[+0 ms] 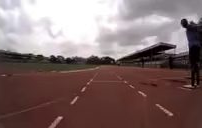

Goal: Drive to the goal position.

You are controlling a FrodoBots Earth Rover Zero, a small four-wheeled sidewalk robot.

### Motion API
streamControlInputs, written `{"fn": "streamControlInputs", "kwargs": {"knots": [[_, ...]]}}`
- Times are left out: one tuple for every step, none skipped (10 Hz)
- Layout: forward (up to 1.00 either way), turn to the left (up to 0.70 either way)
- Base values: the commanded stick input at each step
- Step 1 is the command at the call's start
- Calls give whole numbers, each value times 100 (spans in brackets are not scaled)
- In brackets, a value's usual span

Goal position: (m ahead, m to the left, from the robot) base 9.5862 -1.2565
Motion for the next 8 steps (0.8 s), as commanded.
{"fn": "streamControlInputs", "kwargs": {"knots": [[70, 0], [70, 0], [70, 0], [70, 0], [70, 0], [70, 0], [70, 0], [70, 0]]}}
